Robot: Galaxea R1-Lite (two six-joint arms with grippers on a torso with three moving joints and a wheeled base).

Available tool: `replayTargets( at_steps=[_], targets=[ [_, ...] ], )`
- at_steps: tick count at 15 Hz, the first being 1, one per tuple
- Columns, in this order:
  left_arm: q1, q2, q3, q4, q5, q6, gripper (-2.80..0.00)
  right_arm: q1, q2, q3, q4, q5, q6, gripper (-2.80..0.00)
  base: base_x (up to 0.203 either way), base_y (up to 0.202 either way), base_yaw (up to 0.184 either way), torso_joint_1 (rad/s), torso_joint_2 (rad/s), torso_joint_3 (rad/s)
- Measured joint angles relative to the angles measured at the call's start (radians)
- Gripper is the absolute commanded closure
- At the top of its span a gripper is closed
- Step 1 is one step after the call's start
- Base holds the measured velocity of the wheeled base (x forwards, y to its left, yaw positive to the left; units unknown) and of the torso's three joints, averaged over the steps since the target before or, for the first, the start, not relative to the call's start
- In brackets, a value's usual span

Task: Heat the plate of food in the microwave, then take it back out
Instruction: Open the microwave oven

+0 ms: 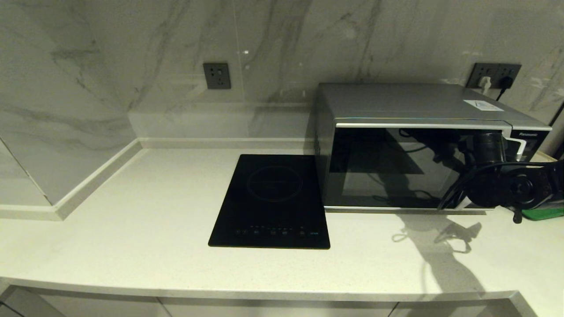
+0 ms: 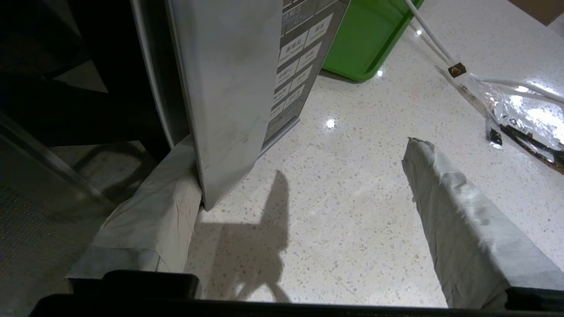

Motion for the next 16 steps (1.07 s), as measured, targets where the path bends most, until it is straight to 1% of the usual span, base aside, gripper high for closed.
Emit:
replayTargets(
  at_steps=[3,7,10,12,16],
  targets=[
    [0.0,0.0,0.0,0.0,0.0,0.001,0.0,0.0,-0.009,0.017,-0.001,-0.001,0.01,-2.8,0.0,0.0,0.0,0.0,0.0,0.0],
    [0.0,0.0,0.0,0.0,0.0,0.0,0.0,0.019,-0.084,0.113,-0.002,0.007,0.024,-2.8,0.0,0.0,0.0,0.0,0.0,0.0],
    [0.0,0.0,0.0,0.0,-0.001,0.001,0.0,0.087,-0.149,0.154,0.009,-0.005,0.019,-2.8,0.0,0.0,0.0,0.0,0.0,0.0],
    [-0.001,0.0,0.0,0.0,0.0,0.0,0.0,0.11,-0.151,0.147,0.006,0.001,0.015,-2.8,0.0,0.0,0.0,0.0,0.0,0.0],
    [-0.001,0.0,0.0,0.0,0.0,0.001,0.0,0.118,-0.111,0.118,0.005,0.038,0.015,-2.8,0.0,0.0,0.0,0.0,0.0,0.0]
  ],
)
